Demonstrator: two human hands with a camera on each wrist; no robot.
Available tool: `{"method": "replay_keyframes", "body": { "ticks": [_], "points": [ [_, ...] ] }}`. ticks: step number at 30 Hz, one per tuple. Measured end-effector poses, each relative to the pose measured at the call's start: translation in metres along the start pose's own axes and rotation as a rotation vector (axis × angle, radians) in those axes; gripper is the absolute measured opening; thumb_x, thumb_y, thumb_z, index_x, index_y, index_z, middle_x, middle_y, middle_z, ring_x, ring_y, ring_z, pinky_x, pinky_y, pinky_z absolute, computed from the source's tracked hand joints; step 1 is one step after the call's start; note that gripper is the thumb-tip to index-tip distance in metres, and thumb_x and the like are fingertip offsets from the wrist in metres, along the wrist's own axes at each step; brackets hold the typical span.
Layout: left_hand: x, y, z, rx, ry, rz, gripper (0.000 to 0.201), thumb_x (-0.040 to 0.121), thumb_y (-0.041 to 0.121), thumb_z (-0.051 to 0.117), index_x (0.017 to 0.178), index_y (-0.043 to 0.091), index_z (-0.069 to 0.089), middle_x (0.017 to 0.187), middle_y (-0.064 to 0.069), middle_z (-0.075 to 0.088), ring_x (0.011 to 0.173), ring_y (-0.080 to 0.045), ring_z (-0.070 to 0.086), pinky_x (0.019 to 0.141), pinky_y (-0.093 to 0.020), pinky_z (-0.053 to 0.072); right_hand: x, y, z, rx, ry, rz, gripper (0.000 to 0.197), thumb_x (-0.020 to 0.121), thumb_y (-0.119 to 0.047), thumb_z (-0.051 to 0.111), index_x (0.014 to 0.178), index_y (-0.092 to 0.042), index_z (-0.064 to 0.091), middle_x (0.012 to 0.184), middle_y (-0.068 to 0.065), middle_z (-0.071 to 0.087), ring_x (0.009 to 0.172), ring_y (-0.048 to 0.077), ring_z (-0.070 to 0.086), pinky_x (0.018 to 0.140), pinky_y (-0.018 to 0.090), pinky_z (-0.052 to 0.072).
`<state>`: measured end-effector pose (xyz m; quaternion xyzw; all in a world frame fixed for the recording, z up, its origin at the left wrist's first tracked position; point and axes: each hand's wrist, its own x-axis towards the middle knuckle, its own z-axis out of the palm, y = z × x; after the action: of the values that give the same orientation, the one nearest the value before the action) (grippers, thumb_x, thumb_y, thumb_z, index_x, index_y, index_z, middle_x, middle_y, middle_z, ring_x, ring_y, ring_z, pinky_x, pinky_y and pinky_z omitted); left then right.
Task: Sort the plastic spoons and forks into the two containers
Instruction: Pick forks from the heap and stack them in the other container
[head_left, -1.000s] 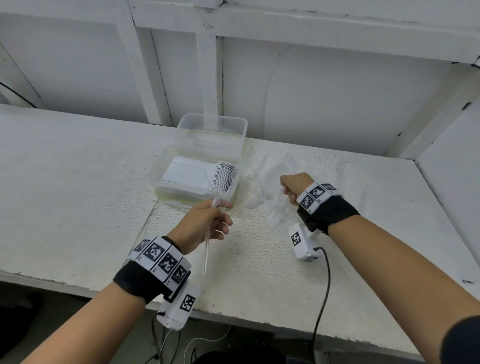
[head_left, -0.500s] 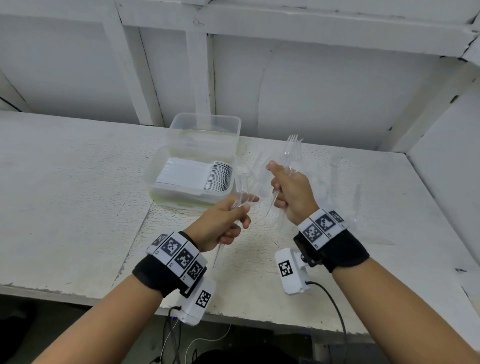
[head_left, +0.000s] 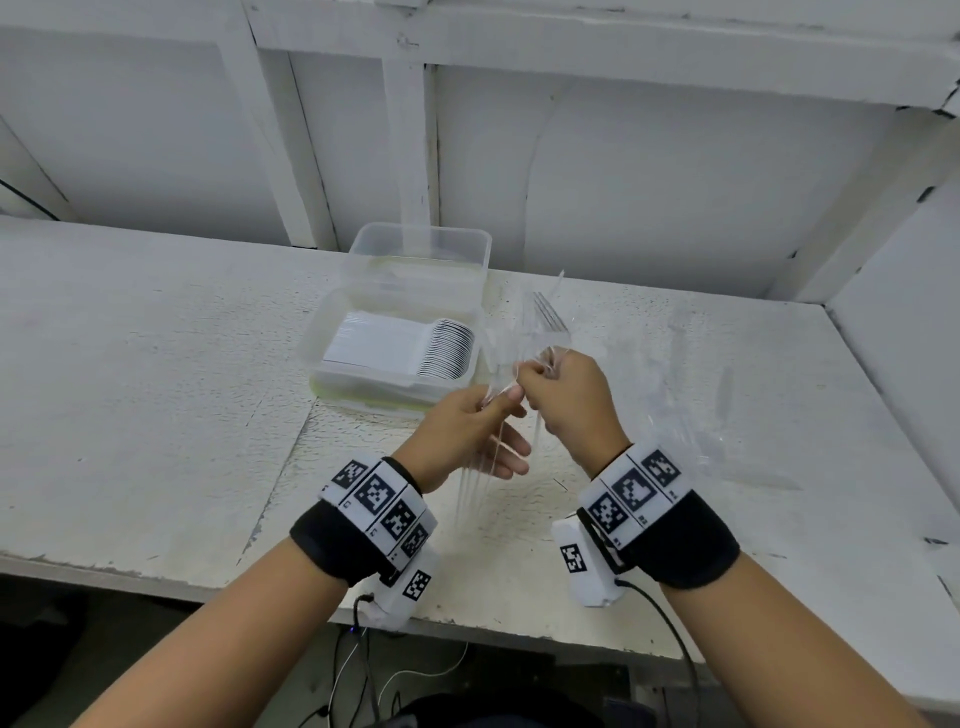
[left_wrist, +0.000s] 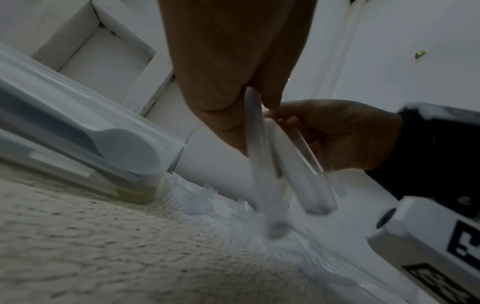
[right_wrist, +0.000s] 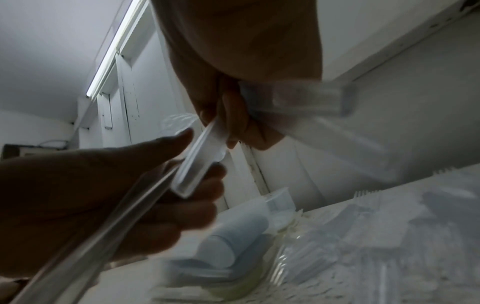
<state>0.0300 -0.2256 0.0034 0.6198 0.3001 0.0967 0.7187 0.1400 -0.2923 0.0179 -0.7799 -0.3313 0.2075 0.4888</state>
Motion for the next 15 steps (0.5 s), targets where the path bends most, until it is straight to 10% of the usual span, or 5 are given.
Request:
{"method": "replay_keyframes", "body": {
  "ticks": [7,15],
  "points": [
    [0.0,-0.003,-0.004,0.11,0.05,0.019,0.048,0.092,0.038,0.052,0.107,-0.007,0.053,0.046,0.001,0.048,0.031,-0.01,0.042,0.036,-0.016,0.035,-0.01,-0.001,0.003,0.203,-0.028,0.078,0.029,0.092,-0.027,0.055,0.067,-0.014,0.053,0.05,-0.006,0.05,0.042,0.006,0.04,0.041,0.019,0.034],
    [-0.004,-0.006,-0.003,0.017,0.095,-0.018,0.032,0.092,0.043,0.049,0.09,0.011,0.05,0.044,0.003,0.045,0.032,-0.009,0.038,0.037,-0.017,0.033,-0.015,-0.001,0.002,0.024,0.053,-0.023,0.029,0.091,-0.024,0.053,0.067,-0.01,0.044,0.061,0.002,0.049,0.054,0.011,0.041,0.051,0.014,0.035]
  ]
}}
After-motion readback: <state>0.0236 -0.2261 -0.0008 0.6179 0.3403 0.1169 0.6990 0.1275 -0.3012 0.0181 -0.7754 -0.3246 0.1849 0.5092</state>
